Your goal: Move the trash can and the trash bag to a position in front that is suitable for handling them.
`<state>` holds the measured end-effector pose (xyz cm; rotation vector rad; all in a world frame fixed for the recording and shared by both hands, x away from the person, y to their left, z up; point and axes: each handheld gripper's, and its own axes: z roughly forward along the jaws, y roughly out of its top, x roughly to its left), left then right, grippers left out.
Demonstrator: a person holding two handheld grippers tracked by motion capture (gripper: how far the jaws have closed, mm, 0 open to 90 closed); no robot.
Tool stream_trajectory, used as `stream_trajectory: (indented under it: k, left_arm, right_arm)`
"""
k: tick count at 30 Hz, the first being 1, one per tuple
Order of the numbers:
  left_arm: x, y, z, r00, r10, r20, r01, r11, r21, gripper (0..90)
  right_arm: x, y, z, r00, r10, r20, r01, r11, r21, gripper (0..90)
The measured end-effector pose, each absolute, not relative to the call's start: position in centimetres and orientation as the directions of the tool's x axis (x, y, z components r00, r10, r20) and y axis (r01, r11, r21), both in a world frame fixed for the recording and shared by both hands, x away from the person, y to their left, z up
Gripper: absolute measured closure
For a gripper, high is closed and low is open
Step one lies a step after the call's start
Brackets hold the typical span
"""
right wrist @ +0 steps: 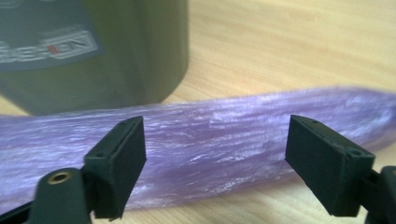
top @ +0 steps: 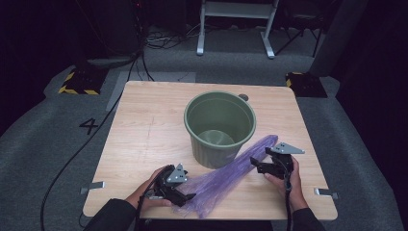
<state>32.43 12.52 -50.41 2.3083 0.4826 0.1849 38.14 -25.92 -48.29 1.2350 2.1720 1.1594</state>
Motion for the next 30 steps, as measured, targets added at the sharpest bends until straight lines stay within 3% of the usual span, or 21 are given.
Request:
stream_trajectory:
  k: [7, 11, 14, 16, 17, 20, 21, 22, 23, 30]
  left_arm:
    - [32.4, 12.5, -50.4, 0.918, 0.396, -0.013, 0.287, -0.643, 0.710, 14.7]
    - [32.5, 12.5, -50.4, 0.921, 0.389, -0.011, 0.281, -0.645, 0.711, 14.6]
    - [32.8, 12.4, -50.4, 0.927, 0.375, -0.010, 0.271, -0.650, 0.710, 14.5]
    - [33.3, 12.5, -50.4, 0.930, 0.368, -0.009, 0.266, -0.654, 0.709, 14.4]
    - [33.3, 12.5, -50.4, 0.930, 0.368, -0.009, 0.266, -0.654, 0.709, 14.4]
    - [34.1, 12.4, -50.4, 0.925, 0.379, -0.009, 0.273, -0.649, 0.710, 14.4]
    - [34.7, 12.4, -50.4, 0.919, 0.394, -0.010, 0.284, -0.642, 0.712, 14.4]
    - [34.7, 12.4, -50.4, 0.919, 0.394, -0.010, 0.284, -0.642, 0.712, 14.4]
    - [35.0, 12.4, -50.4, 0.916, 0.402, -0.011, 0.289, -0.640, 0.712, 14.4]
    - [36.4, 12.1, -50.4, 0.909, 0.416, -0.013, 0.301, -0.637, 0.709, 11.4]
  right_arm:
    - [40.0, -24.5, -49.3, -0.467, 0.882, 0.063, 0.594, 0.260, 0.761, 19.1]
    - [40.7, -24.6, -49.8, -0.442, 0.896, 0.052, 0.615, 0.260, 0.744, 23.0]
    - [41.0, -24.6, -50.1, -0.445, 0.895, 0.032, 0.606, 0.274, 0.747, 31.0]
    - [41.1, -24.7, -50.1, -0.458, 0.889, 0.027, 0.590, 0.281, 0.757, 44.2]
    - [41.1, -24.7, -50.1, -0.458, 0.889, 0.027, 0.590, 0.281, 0.757, 44.2]
    - [41.3, -24.9, -50.1, -0.482, 0.876, 0.029, 0.576, 0.292, 0.763, 58.9]
    - [41.5, -25.0, -50.1, -0.493, 0.869, 0.043, 0.573, 0.286, 0.768, 67.4]
    - [41.5, -25.0, -50.1, -0.493, 0.869, 0.043, 0.573, 0.286, 0.768, 67.4]
    - [41.6, -25.1, -50.1, -0.502, 0.864, 0.045, 0.569, 0.290, 0.769, 73.8]
    - [41.6, -25.4, -49.9, -0.542, 0.837, 0.069, 0.527, 0.275, 0.804, 83.2]
